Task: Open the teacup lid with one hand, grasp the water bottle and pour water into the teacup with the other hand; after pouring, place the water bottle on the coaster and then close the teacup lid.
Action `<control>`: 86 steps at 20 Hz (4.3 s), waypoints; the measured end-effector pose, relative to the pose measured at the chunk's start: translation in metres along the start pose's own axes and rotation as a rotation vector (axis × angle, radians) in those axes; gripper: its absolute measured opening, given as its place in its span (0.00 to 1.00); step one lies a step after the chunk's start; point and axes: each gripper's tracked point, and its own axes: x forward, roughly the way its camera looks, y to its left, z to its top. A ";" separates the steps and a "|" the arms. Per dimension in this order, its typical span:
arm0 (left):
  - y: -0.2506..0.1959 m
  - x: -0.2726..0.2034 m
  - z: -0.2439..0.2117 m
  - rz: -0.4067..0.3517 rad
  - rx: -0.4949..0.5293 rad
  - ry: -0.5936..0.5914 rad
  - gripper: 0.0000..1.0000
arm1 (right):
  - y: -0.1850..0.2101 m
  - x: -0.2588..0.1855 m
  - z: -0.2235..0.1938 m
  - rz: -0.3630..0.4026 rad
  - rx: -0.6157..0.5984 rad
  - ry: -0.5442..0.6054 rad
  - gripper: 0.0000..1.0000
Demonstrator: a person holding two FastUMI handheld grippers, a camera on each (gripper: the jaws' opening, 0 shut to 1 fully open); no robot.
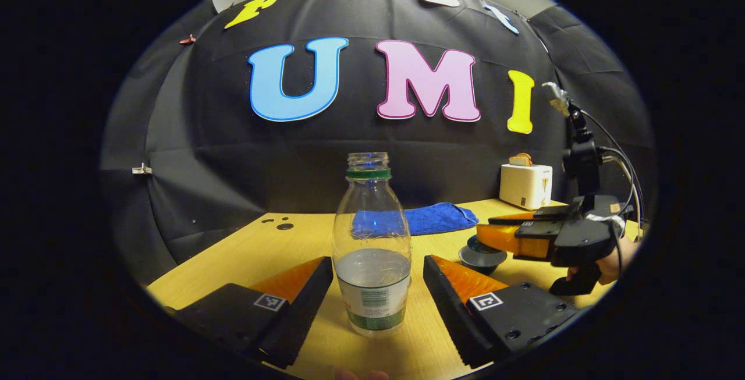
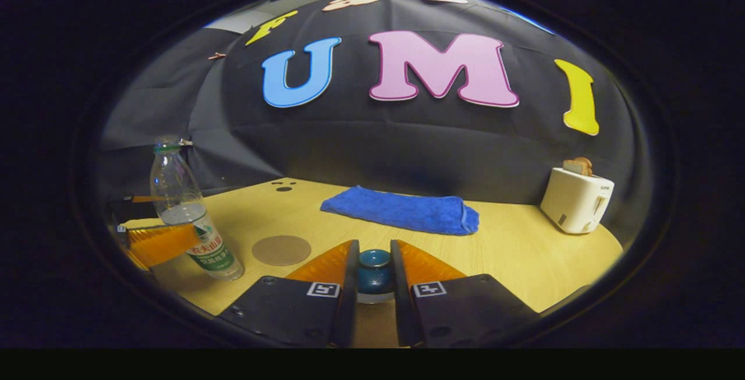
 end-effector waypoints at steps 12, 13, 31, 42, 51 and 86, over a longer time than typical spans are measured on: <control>0.009 0.009 -0.039 0.028 -0.047 0.114 0.79 | -0.028 -0.025 0.023 -0.023 -0.043 -0.041 0.36; 0.012 0.010 -0.038 0.041 -0.037 0.116 0.77 | -0.031 -0.026 0.023 -0.025 -0.039 -0.039 0.36; 0.006 0.058 -0.009 0.098 0.799 0.205 0.76 | -0.130 -0.069 0.016 -0.126 -0.047 -0.048 0.35; -0.017 0.087 0.007 0.102 1.255 0.167 0.75 | -0.165 -0.079 0.009 -0.146 -0.055 -0.050 0.35; -0.007 0.096 0.013 0.157 1.470 0.165 0.75 | -0.173 -0.081 0.010 -0.150 -0.082 -0.059 0.36; -0.020 0.109 0.047 0.176 1.897 -0.128 0.75 | -0.185 -0.095 0.014 -0.167 -0.067 -0.086 0.36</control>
